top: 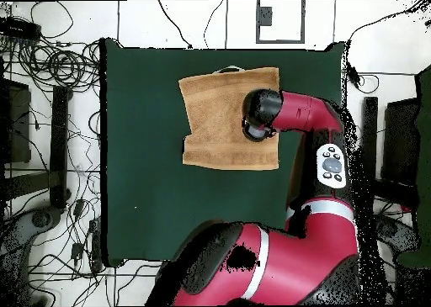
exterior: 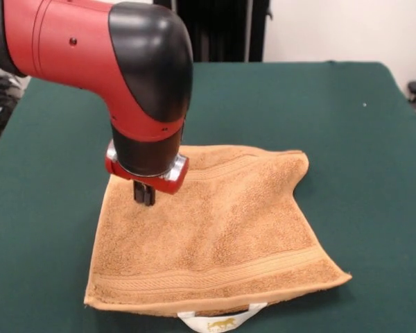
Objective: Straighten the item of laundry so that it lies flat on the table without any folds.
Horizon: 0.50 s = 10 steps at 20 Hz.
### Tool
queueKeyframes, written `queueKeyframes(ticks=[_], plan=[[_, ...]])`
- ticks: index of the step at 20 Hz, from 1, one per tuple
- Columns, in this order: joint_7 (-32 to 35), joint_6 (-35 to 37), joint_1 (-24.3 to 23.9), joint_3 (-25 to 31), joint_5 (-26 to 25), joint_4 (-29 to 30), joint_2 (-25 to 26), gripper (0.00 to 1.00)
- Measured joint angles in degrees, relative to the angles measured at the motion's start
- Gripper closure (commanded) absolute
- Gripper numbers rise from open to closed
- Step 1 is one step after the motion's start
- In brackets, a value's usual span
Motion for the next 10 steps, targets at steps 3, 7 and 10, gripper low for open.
queueKeyframes(ticks=[3,7,10], plan=[[0.0,0.2,0.3,-0.4,0.0,-0.2,0.1,1.00],[0.0,0.9,1.3,-1.4,0.0,-0.5,0.3,1.00],[0.0,2.0,2.4,-2.5,-0.4,-1.1,0.8,1.00]])
